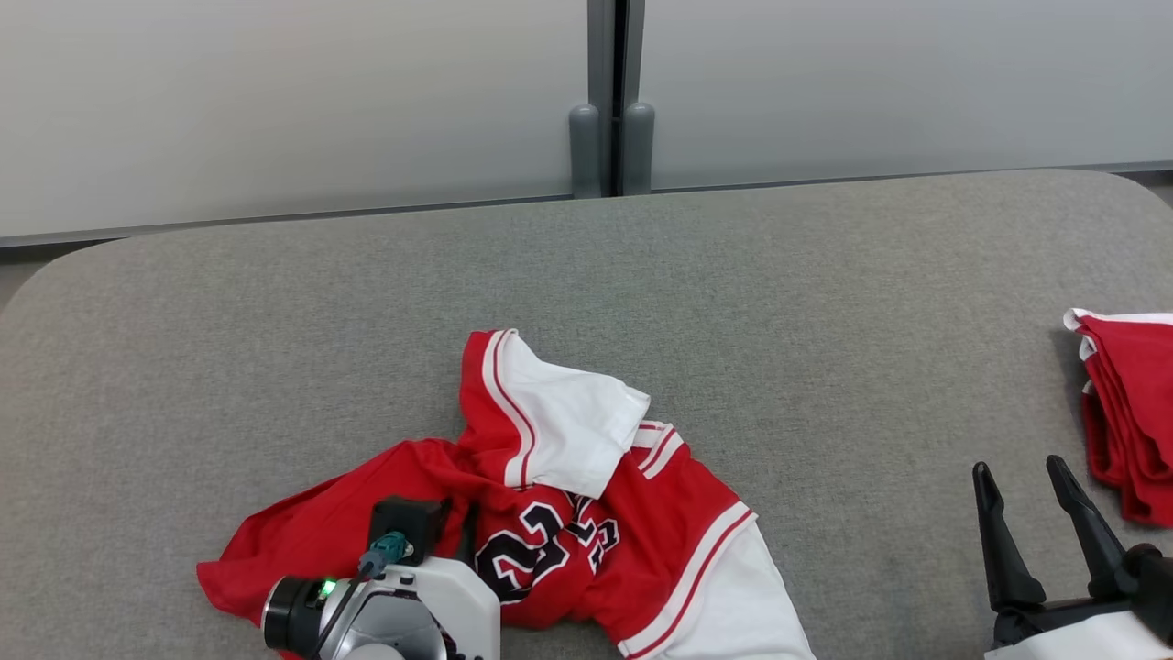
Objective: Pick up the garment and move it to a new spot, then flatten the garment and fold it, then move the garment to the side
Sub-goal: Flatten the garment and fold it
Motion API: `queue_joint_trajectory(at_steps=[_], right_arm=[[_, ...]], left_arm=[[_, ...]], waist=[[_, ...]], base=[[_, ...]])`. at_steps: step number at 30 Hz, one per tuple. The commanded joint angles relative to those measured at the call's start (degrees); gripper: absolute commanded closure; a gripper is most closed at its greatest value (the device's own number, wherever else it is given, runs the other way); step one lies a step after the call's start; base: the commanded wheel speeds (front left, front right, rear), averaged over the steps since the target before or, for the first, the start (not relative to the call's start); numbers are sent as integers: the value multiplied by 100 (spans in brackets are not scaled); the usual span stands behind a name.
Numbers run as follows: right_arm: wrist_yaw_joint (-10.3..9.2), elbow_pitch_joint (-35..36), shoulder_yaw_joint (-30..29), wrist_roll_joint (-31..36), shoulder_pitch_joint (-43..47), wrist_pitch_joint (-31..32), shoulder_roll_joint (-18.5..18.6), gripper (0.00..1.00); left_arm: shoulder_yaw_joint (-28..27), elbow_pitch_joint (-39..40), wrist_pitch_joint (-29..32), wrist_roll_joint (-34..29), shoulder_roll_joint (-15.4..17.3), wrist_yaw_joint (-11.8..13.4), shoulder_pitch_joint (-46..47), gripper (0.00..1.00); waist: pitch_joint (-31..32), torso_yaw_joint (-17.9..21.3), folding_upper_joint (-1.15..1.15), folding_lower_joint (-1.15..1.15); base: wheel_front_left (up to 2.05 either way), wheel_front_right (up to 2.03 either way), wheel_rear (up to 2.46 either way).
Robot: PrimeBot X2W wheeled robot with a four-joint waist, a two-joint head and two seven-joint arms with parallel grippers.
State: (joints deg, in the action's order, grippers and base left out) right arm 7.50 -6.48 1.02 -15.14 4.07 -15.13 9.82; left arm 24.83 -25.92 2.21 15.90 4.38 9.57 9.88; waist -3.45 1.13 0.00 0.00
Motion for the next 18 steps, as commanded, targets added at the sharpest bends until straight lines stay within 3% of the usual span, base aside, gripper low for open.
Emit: queue_joint_trajectory(at_steps=[1, 10, 18], right_arm=[[-1, -20, 6, -50, -40, -3, 54, 0], [-1, -74, -19, -85, -138, -3, 79, 0], [-1, -32, 103, -147, -385, -3, 138, 0]], left_arm=[[-33, -54, 28, 92, 10, -40, 135, 100], [-245, 155, -135, 443, -7, -137, 320, 100], [-333, 631, 18, 269, 54, 43, 1205, 100]], waist=[[-113, 141, 0, 0], [-31, 430, 0, 0], [-306, 850, 0, 0]], base=[[0, 0, 0], [0, 0, 0], [0, 0, 0]])
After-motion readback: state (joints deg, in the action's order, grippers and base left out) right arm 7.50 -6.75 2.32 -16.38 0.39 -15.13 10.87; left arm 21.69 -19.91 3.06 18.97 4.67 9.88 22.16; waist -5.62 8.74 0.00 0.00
